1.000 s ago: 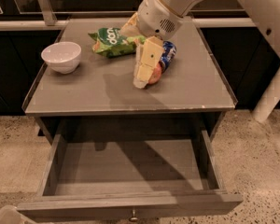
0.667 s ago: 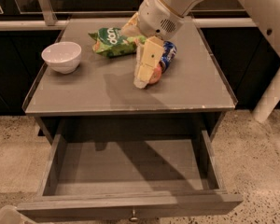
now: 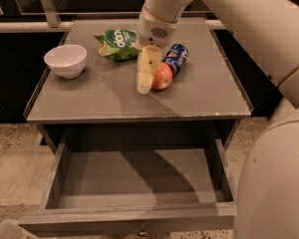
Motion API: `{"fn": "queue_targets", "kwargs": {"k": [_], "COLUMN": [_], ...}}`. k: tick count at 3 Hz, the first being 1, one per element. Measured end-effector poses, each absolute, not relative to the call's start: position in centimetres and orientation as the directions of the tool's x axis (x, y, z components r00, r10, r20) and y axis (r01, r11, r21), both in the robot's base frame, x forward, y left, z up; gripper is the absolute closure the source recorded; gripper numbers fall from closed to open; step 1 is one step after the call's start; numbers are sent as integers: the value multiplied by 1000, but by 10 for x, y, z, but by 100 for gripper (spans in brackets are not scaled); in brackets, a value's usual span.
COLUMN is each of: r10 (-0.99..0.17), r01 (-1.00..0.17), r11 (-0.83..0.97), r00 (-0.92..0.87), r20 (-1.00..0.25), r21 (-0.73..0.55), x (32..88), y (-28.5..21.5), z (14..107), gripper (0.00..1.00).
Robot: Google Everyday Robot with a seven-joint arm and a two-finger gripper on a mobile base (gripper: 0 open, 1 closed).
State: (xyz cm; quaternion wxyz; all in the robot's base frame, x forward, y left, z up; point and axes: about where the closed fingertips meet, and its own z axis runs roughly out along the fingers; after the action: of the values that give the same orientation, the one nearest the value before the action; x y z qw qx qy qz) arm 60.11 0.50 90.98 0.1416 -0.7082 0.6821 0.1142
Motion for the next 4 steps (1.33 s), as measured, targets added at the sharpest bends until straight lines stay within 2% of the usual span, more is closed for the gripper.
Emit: {"fn": "queue_targets", "kwargs": {"k": [1,3,4], "r10": [-934,-940,-938], "r01": [-999,-979,-977], "r11": [-29,152,152], "r00": [44,-99,-96], "r20": [-356,-327,-333], "r21": [-46,-140,-146], "x": [601,612,616], "y": [5,-56,-53], "z": [910,952,951], "gripper": [0,0,0]}}
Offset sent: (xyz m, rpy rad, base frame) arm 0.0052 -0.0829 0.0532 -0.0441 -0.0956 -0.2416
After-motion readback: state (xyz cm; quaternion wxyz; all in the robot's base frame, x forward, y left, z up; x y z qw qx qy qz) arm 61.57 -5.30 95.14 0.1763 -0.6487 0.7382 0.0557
